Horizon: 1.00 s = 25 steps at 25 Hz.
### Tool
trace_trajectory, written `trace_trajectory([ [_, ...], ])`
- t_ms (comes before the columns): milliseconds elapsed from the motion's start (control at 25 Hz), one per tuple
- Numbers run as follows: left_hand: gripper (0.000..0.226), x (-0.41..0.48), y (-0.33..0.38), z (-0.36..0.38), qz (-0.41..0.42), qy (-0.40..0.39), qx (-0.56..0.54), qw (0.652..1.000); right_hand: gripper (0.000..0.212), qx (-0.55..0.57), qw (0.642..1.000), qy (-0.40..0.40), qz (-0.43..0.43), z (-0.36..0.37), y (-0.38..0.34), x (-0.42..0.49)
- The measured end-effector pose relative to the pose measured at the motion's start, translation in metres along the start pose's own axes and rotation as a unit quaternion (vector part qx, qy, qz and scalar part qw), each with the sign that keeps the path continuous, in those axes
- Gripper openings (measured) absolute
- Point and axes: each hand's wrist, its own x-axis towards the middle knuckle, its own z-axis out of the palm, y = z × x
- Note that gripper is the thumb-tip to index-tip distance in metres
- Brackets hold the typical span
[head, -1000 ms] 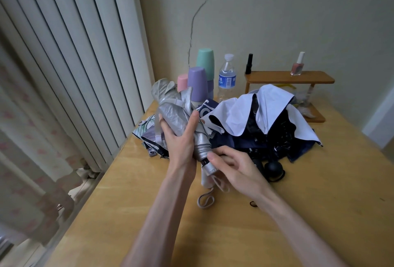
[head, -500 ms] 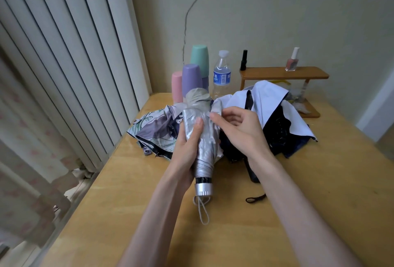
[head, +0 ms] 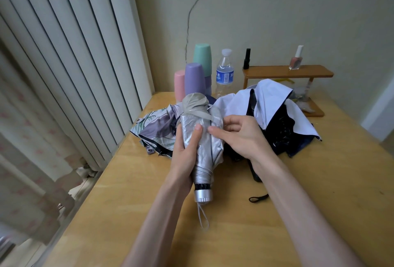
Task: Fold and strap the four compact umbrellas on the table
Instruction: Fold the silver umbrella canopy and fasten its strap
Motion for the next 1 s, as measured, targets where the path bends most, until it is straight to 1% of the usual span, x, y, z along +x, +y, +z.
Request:
trace_trajectory([
  [80, 0.043, 0.001, 0.001, 0.001, -0.009, 0.021, -0.005, 1.0, 0.005, 0.0, 1.0, 0.006, -0.024, -0.002, 0.001, 0.003],
  [200, 0.041, 0.001, 0.002, 0.0, 0.001, 0.029, 0.004, 1.0, 0.02, 0.019, 0.998, -0.016, -0.061, -0.002, -0.003, 0.002],
  [280, 0.039, -0.001, 0.002, 0.001, 0.012, 0.016, 0.016, 1.0, 0.017, -0.001, 0.996, -0.017, -0.089, 0.002, -0.005, 0.001],
  [400, 0.043, -0.002, 0.0, 0.004, 0.004, 0.011, 0.024, 1.0, 0.019, -0.041, 0.991, 0.007, -0.128, 0.005, -0.006, 0.003],
  [520, 0.04, -0.002, 0.001, 0.004, -0.002, 0.009, 0.021, 1.0, 0.027, -0.034, 0.992, 0.019, -0.12, 0.006, -0.009, 0.003],
  [640, 0.035, -0.001, 0.0, 0.002, -0.001, 0.007, 0.036, 0.999, 0.038, 0.02, 0.995, 0.053, -0.087, 0.004, -0.014, 0.004],
  [800, 0.042, 0.0, -0.006, 0.0, 0.002, 0.005, 0.072, 0.997, 0.044, -0.007, 0.993, 0.07, -0.098, 0.0, -0.014, 0.005],
  [1000, 0.042, 0.001, -0.008, 0.0, 0.02, 0.003, 0.087, 0.996, 0.039, 0.035, 0.994, 0.03, -0.094, 0.001, -0.015, 0.004],
])
